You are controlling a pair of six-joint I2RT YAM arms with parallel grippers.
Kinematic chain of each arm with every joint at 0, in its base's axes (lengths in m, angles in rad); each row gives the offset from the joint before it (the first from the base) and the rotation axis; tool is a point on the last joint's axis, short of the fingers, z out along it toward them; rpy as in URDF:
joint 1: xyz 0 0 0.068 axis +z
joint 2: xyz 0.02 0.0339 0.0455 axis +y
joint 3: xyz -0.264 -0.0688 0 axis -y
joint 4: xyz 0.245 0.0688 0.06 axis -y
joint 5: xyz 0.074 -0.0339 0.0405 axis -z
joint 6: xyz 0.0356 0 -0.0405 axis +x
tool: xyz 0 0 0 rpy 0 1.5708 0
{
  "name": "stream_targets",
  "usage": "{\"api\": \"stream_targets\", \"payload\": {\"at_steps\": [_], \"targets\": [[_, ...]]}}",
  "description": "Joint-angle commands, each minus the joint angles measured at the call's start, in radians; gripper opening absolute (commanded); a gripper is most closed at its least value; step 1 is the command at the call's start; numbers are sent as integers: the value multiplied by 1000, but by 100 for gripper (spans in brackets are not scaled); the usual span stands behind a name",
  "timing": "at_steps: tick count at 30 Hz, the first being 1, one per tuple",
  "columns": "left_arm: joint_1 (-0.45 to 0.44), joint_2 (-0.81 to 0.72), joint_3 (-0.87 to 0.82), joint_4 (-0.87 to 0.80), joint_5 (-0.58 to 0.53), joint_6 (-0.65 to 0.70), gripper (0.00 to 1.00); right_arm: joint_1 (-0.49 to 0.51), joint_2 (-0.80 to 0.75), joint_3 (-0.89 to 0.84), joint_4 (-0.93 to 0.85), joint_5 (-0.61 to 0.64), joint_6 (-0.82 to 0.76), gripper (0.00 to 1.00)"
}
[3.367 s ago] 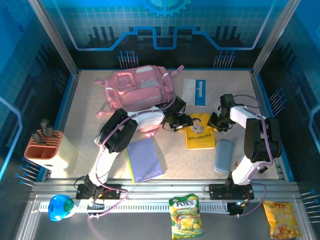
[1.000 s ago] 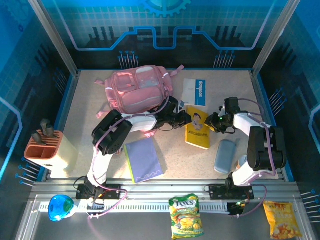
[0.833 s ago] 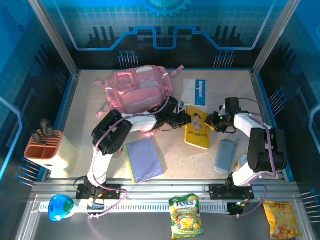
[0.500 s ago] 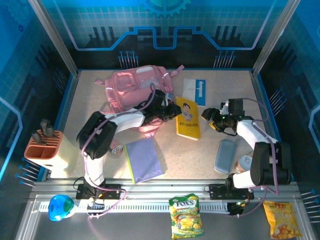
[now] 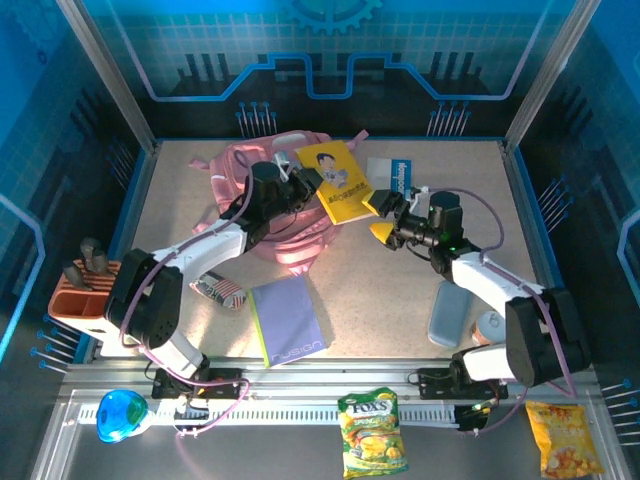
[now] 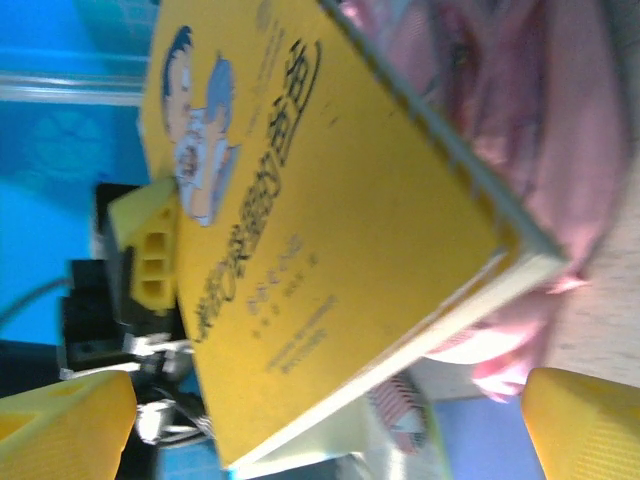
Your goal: Pack the student bag
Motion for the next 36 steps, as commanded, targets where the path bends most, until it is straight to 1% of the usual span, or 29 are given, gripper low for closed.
{"api": "stream_targets", "payload": {"at_steps": [1, 5, 8, 11, 13, 16, 18, 20, 21, 22, 23, 24, 25, 27, 28, 31, 33, 36], "targets": [[-5, -55, -29, 161, -64, -101, 0, 47, 58, -21, 294, 33, 228, 100], [-4, -61, -61, 221, -70, -164, 0, 99, 102, -2, 339, 82, 263, 98], [-4, -76, -79, 226, -79, -181, 0, 131, 118, 26, 330, 115, 245, 92], [-3, -93, -89, 212, -84, -180, 0, 153, 130, 34, 356, 154, 246, 82], [-3, -105, -94, 188, -86, -176, 0, 169, 137, 23, 410, 193, 257, 73], [-3, -114, -106, 174, -92, -172, 0, 187, 132, 15, 424, 241, 249, 67], [0, -121, -113, 172, -89, -167, 0, 192, 132, 13, 415, 258, 239, 60], [2, -125, -117, 162, -81, -164, 0, 192, 137, 10, 414, 272, 233, 49], [4, -128, -117, 155, -75, -161, 0, 193, 140, 9, 422, 281, 228, 41], [6, -130, -116, 141, -68, -158, 2, 194, 144, 10, 423, 289, 222, 34], [10, -130, -112, 123, -58, -150, 7, 193, 146, 12, 416, 292, 216, 26], [15, -131, -105, 96, -48, -133, 15, 193, 147, 17, 403, 295, 200, 19], [20, -130, -94, 58, -40, -105, 24, 192, 146, 25, 381, 294, 176, 15], [36, -124, -68, -32, -21, -41, 38, 189, 139, 45, 309, 305, 120, 8], [45, -121, -59, -72, -15, -6, 46, 189, 129, 55, 270, 321, 82, 5], [78, -120, -30, -200, 4, 117, 59, 187, 101, 106, 136, 371, -50, 2], [92, -126, 5, -337, -30, 223, 65, 184, 89, 153, 38, 406, -139, 1], [103, -118, 59, -502, -103, 406, 76, 174, 89, 211, -60, 443, -258, 0]]}}
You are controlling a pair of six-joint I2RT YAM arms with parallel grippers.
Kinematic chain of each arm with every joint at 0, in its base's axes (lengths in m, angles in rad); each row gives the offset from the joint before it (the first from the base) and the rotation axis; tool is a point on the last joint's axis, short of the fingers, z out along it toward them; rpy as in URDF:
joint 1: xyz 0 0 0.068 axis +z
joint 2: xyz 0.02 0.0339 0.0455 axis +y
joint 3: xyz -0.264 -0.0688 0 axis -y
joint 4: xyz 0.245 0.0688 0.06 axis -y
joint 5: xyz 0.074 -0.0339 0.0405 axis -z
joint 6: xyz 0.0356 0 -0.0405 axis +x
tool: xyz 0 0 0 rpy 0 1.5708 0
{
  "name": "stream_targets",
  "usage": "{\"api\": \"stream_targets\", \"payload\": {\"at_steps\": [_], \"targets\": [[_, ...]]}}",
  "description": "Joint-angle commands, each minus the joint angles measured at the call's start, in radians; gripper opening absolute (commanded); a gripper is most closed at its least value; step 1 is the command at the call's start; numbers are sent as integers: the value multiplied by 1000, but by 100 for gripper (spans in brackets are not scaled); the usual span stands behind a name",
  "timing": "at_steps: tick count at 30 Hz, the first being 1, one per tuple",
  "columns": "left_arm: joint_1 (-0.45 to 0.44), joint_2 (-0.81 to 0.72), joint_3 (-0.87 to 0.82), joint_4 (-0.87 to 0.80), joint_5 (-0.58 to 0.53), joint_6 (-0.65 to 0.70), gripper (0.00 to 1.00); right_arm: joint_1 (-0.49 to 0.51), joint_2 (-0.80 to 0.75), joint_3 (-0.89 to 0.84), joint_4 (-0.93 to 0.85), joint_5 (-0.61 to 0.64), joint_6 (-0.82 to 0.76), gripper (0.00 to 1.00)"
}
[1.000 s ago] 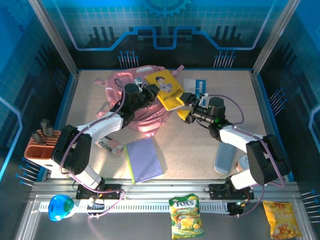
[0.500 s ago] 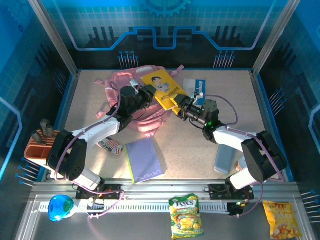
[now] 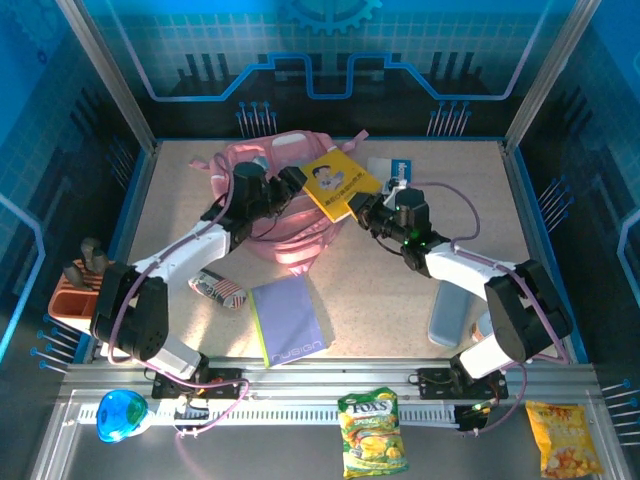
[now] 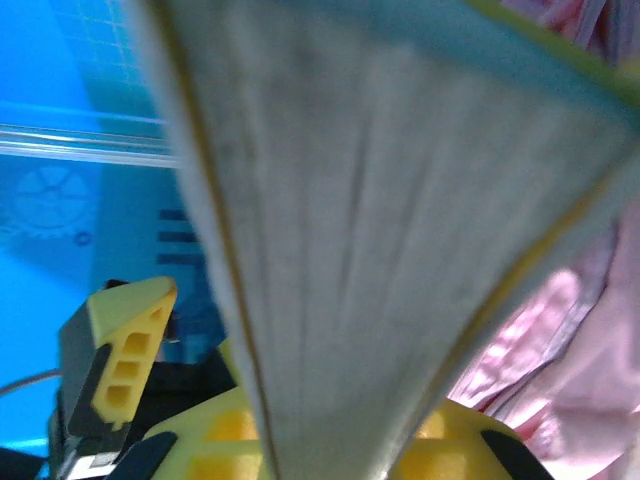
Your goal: Pack the student bag
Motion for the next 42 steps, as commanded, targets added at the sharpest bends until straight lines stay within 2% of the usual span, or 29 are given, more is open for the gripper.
{"api": "stream_targets", "payload": {"at_steps": [1, 7, 11, 16, 21, 25, 28, 34, 42], "targets": [[15, -23, 84, -256, -82, 298, 81, -14, -47, 106, -99, 79, -213, 0], [24, 42, 177, -392, -125, 638, 85, -47, -96, 130, -239, 127, -270, 0], [23, 119, 222, -421, -128, 804, 85, -71, -149, 183, -431, 116, -310, 0], [24, 230, 292, -495, -52, 1010, 84, -90, -238, 188, -573, 121, -404, 0], [24, 281, 311, -513, -68, 1164, 84, -112, -352, 128, -617, 108, -529, 0], [24, 306, 301, -552, -69, 1281, 82, -136, -425, 45, -618, 71, -553, 0], [21, 333, 298, -564, -126, 1389, 80, -149, -461, 11, -630, 38, -574, 0], [18, 408, 396, -596, -295, 1443, 65, -172, -465, 4, -636, -46, -581, 0], [9, 397, 433, -600, -339, 1445, 30, -173, -446, 15, -612, -60, -565, 0]]}}
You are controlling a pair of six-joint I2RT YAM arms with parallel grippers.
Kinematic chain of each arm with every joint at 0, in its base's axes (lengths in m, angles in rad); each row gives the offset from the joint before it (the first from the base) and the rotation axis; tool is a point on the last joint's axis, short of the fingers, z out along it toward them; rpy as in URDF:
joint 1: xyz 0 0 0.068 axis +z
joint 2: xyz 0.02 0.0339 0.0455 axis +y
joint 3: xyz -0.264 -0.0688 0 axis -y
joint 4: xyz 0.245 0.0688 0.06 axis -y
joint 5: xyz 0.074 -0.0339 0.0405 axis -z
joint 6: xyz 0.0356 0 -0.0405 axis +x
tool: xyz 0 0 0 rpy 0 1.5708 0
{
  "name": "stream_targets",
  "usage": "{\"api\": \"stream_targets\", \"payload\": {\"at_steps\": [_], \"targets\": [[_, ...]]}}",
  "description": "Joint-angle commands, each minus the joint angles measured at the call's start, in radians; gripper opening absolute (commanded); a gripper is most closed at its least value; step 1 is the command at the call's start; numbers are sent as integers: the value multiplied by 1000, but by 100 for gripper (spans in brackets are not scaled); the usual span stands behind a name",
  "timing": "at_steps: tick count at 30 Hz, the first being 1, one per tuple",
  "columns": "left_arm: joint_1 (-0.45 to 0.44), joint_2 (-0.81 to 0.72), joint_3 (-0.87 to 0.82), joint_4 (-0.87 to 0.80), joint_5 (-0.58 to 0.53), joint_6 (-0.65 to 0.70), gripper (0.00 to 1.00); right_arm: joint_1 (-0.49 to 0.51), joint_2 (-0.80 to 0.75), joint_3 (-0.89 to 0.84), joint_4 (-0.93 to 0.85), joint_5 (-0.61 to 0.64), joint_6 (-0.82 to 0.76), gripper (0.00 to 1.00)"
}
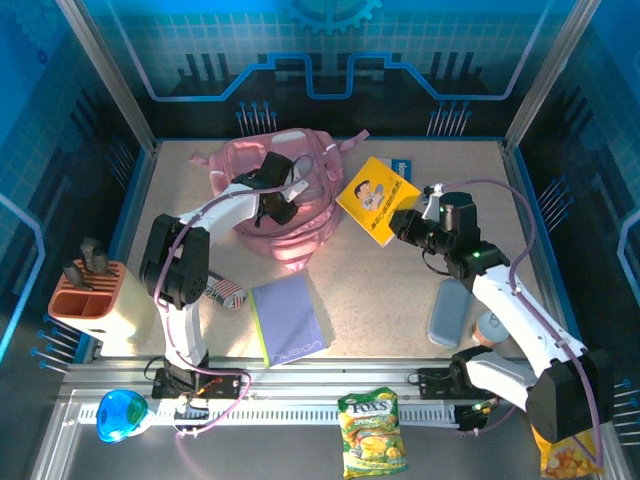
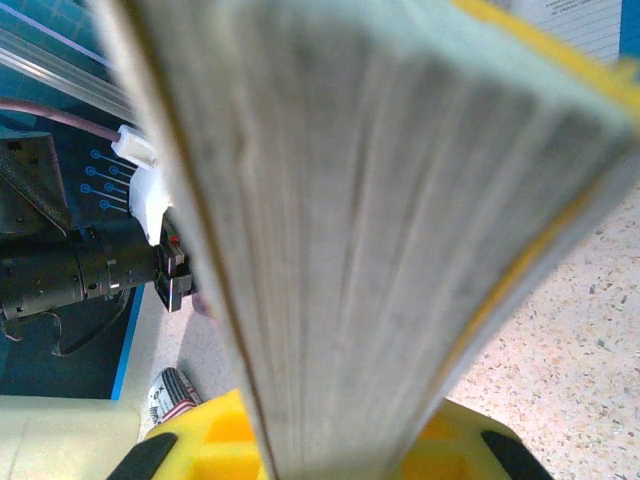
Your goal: Pack the student bag
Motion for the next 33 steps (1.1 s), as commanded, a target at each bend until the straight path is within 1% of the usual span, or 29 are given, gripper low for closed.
{"api": "stream_targets", "payload": {"at_steps": [1, 3, 7, 10, 14, 17, 19, 21, 24, 27, 29, 33], "targets": [[5, -8, 31, 4, -77, 11, 26, -9, 2, 28, 72, -29, -16, 0], [3, -13, 29, 10, -89, 5, 17, -12, 12, 42, 53, -25, -13, 0], [-2, -37, 46, 5, -68, -33, 1, -20, 18, 57, 19, -36, 1, 0], [-8, -60, 84, -23, -57, -88, 0, -35, 11, 64, -9, -50, 32, 0], [-17, -96, 131, -40, -70, -195, 0, -60, -16, 53, -26, -72, 78, 0], [-28, -121, 159, -18, -102, -289, 0, -69, -38, 42, -28, -94, 106, 0], [-36, -134, 170, 15, -154, -375, 0, -68, -37, 33, 0, -140, 122, 0], [-42, -146, 176, 49, -156, -434, 0, -63, -18, 22, 31, -186, 147, 0], [-61, -168, 194, 80, -161, -469, 0, -25, 31, 17, 66, -199, 184, 0], [-84, -203, 199, 105, -142, -463, 0, 39, 85, 31, 110, -162, 216, 0], [-98, -217, 196, 115, -130, -460, 0, 86, 140, 50, 158, -141, 244, 0], [-113, -231, 204, 105, -128, -469, 0, 145, 271, 119, 267, -131, 321, 0]]}}
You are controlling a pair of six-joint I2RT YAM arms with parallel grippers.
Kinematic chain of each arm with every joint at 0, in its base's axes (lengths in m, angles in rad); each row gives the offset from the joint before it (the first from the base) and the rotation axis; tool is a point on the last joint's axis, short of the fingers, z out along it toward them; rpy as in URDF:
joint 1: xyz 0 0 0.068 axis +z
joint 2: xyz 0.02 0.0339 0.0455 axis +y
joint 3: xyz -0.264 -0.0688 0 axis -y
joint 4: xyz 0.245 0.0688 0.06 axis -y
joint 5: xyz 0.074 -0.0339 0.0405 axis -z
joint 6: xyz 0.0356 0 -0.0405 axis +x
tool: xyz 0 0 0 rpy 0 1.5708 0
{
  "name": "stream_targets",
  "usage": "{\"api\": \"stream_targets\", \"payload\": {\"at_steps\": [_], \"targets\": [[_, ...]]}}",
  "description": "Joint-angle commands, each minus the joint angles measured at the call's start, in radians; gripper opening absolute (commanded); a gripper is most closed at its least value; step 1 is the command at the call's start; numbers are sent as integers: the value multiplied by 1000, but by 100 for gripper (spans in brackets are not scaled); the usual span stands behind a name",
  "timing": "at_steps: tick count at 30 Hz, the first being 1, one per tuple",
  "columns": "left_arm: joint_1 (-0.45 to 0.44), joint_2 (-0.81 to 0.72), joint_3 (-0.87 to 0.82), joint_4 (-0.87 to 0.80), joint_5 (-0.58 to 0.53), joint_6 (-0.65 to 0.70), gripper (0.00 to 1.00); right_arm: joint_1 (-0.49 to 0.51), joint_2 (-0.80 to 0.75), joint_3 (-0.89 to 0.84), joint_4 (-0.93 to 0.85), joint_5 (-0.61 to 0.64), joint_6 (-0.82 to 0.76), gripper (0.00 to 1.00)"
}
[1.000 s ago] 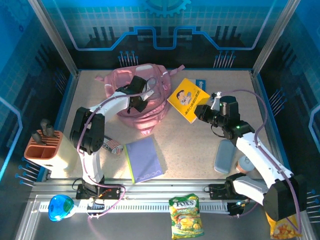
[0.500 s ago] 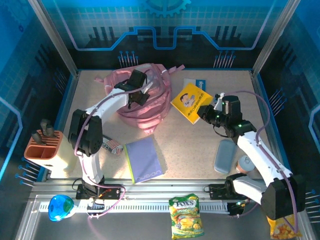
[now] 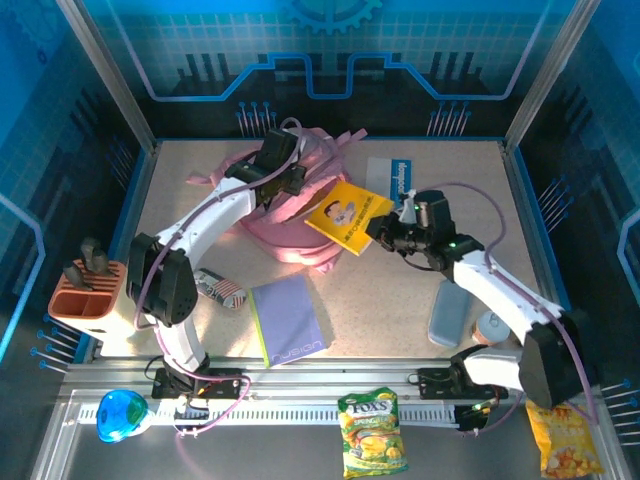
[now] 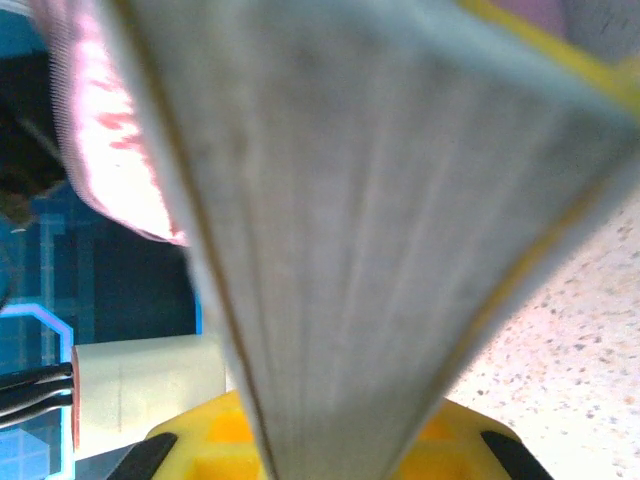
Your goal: Pack the student bag
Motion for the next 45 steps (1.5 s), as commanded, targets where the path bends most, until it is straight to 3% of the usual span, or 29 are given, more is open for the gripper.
{"api": "stream_targets", "payload": {"at_steps": [1, 15, 17, 26, 30, 35, 38, 45], "targets": [[-19, -87, 63, 104, 12, -42, 0, 47, 84, 104, 199, 16, 85, 0], [-20, -79, 108, 60, 40, -102, 0, 132, 550, 389, 175, 289, 316, 0], [-21, -73, 119, 19, 40, -107, 0, 156, 598, 415, 202, 380, 342, 0], [-20, -77, 113, 25, 57, -115, 0, 210, 797, 584, 266, 349, 401, 7], [-16, -58, 152, 0, 30, -148, 0, 215, 818, 576, 325, 331, 412, 21], [0, -36, 165, -5, 33, -191, 0, 210, 769, 550, 268, 283, 373, 54], [15, -25, 150, -6, 28, -200, 0, 187, 702, 521, 157, 231, 323, 60], [76, -6, 69, -3, -4, -194, 0, 118, 449, 307, 79, 128, 159, 68]]}}
